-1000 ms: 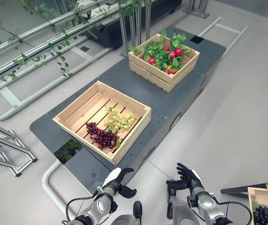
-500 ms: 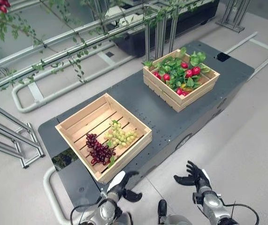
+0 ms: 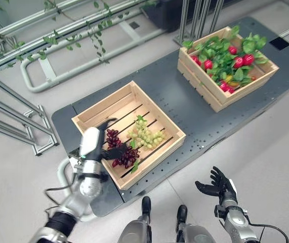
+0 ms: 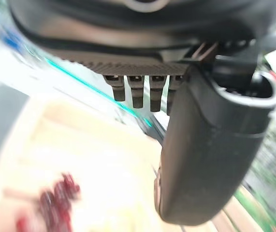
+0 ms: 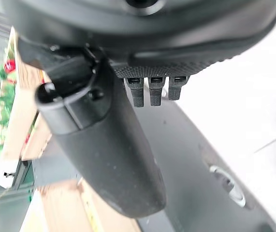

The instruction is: Pick up the fruits from the basket on one side to the basket on the other side

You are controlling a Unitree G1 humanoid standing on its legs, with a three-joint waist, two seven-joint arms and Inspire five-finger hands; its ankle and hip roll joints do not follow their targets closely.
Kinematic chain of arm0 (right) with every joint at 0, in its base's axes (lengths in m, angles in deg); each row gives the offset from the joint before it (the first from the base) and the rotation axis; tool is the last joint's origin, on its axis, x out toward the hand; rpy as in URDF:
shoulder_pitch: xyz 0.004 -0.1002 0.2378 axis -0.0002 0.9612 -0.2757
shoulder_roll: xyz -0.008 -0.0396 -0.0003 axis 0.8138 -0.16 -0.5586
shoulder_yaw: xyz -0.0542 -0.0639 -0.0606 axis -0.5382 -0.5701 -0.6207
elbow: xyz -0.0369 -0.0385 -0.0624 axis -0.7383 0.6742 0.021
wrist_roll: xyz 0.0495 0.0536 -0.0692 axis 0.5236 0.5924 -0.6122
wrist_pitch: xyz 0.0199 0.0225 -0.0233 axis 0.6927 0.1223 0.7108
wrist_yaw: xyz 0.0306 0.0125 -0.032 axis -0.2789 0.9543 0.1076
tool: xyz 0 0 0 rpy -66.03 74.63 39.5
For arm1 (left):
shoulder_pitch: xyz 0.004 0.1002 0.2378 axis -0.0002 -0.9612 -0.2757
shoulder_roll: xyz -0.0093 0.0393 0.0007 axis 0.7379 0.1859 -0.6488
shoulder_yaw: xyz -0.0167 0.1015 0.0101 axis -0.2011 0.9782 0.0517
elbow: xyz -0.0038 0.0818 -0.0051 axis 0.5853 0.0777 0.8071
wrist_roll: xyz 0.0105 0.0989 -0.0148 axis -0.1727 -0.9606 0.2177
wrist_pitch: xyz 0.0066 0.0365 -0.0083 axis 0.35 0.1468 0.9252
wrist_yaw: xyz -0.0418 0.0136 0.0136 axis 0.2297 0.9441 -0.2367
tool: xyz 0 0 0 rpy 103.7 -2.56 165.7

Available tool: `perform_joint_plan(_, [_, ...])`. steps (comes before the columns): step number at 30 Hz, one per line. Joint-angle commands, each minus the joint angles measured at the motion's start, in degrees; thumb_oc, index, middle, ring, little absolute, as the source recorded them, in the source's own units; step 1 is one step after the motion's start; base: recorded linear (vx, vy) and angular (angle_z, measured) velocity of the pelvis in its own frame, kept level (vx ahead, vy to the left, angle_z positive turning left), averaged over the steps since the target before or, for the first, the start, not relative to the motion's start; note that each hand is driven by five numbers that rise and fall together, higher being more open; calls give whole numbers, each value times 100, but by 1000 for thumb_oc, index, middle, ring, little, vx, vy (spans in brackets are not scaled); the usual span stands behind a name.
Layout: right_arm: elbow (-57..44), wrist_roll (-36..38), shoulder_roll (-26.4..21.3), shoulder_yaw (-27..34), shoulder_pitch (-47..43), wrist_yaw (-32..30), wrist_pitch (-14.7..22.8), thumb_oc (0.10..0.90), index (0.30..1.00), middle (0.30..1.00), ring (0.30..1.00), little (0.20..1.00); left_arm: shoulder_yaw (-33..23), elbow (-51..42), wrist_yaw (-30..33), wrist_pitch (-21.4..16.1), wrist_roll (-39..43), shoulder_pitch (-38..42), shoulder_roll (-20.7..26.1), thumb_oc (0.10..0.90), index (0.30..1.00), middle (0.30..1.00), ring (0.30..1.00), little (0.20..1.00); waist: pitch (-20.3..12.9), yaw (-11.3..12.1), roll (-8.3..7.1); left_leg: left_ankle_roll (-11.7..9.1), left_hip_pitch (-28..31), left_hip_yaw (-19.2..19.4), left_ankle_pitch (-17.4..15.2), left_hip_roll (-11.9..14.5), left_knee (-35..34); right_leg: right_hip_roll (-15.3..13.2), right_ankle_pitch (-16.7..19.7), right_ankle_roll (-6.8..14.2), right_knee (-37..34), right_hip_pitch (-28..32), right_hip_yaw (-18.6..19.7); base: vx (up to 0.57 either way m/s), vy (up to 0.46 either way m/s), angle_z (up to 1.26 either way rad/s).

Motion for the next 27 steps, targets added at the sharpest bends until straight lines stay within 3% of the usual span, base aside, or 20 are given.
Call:
perform_joint_plan(1, [-538,-147,-411,244,-276,-282,376,800,900,900,900,900,-301,-504,388,-204,270,632,140,800,900,900,900,900,69,-30,-170,-222,-201,-9,-597,79,808,-455,-376,-155,1124,-495,-4,-98,89,13])
perform_joint_plan(6, [-566,95,-633,72,-616,-347,334,800,900,900,900,900,-276,-76,763,391,-232,1402,752,800,900,900,900,900,416,-51,-167,-258,-728,3,-671,97,1428,-515,-515,-226,1662,-969,12,-88,85,5])
perform_joint_plan(10, [-976,885,-783,-45,-827,-173,592,800,900,900,900,900,416,631,578,971,-883,2427,1436,800,900,900,900,900,769,-158,-257,-215,-1252,154,-821,147,2062,-512,-681,-288,2267,-1485,83,-112,57,-1])
perform_joint_plan(13, [-1659,708,-923,-42,-846,-412,818,800,900,900,900,900,903,833,345,1134,-1362,2905,1860,800,900,900,900,900,964,-259,-329,-163,-1637,249,-930,189,2467,-519,-744,-286,2663,-1899,172,-113,56,2])
perform_joint_plan(23, [-2707,-82,-1563,-49,-1623,-330,997,800,900,900,900,900,1941,1703,121,924,-2559,3747,2270,800,900,900,900,900,1092,-456,-402,-111,-2536,385,-1096,277,3067,-521,-811,-232,3243,-2883,453,-43,125,-9])
perform_joint_plan(27, [-2985,83,-1738,-125,-2139,-341,703,800,900,900,900,900,2696,1892,-609,848,-3048,4329,2446,800,900,900,900,900,1092,-531,-437,-137,-2865,423,-1057,303,3095,-507,-745,-191,3248,-3236,509,-40,96,1])
